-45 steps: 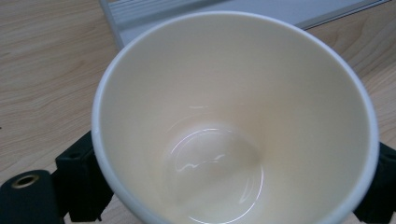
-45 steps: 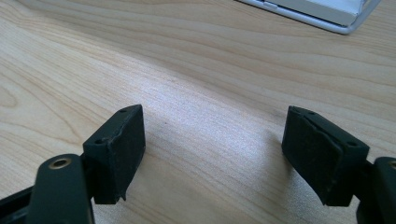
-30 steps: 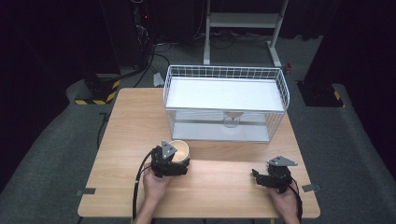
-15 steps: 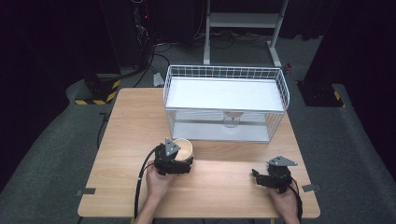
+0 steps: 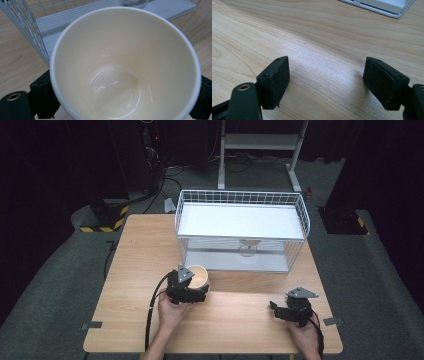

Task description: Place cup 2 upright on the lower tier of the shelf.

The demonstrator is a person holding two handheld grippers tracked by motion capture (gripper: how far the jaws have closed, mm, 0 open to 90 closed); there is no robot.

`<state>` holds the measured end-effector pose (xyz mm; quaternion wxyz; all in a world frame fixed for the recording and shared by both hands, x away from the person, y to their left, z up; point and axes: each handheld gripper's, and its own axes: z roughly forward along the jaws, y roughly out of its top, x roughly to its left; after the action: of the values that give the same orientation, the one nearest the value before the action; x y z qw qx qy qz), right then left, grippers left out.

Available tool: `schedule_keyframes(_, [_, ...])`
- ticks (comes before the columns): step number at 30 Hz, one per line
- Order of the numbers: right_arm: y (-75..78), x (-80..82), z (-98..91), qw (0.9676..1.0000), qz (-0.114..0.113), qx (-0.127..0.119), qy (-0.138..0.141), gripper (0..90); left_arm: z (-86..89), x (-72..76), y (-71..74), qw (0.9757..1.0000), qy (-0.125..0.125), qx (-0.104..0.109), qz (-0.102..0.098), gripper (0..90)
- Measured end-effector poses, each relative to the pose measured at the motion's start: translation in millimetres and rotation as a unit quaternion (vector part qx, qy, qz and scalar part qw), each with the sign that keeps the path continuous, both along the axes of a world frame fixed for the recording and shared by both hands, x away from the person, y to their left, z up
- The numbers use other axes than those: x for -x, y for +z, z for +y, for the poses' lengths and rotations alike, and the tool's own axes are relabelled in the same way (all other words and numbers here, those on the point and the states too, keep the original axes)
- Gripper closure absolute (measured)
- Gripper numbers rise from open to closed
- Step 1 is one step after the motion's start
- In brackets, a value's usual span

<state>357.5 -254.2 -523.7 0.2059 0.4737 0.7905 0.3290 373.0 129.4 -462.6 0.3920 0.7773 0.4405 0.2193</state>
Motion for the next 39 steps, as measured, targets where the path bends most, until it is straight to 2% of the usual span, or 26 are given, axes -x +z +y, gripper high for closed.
schedule_keyframes(6, [-0.1,-0.2,-0.1,1.0000,-0.001,0.001,0.001,21.7,-3.8,-4.4,6.5,1.0000,-0.006,0.006,-0.003,8.9])
schedule_keyframes(17, [-0.1,-0.2,-0.2,1.0000,-0.001,0.000,0.001,21.8,-16.8,-21.6,8.4,0.9999,-0.011,0.008,0.004,8.9])
schedule_keyframes(20, [-0.1,-0.2,-0.2,1.0000,-0.001,0.000,0.001,21.7,-20.6,-25.6,9.2,1.0000,-0.009,-0.001,0.002,8.9])
schedule_keyframes(23, [-0.1,-0.2,-0.2,1.0000,-0.001,0.000,0.001,21.7,-23.4,-29.8,11.4,0.9999,-0.011,-0.001,-0.001,8.9])
schedule_keyframes(26, [-0.1,-0.2,-0.2,1.0000,-0.001,0.000,0.001,21.7,-24.2,-34.5,12.0,1.0000,-0.006,0.006,0.001,9.0])
schedule_keyframes(39, [-0.1,-0.2,-0.2,1.0000,-0.001,0.001,0.001,21.7,-32.4,-51.1,8.2,0.9997,0.019,-0.017,0.002,9.0])
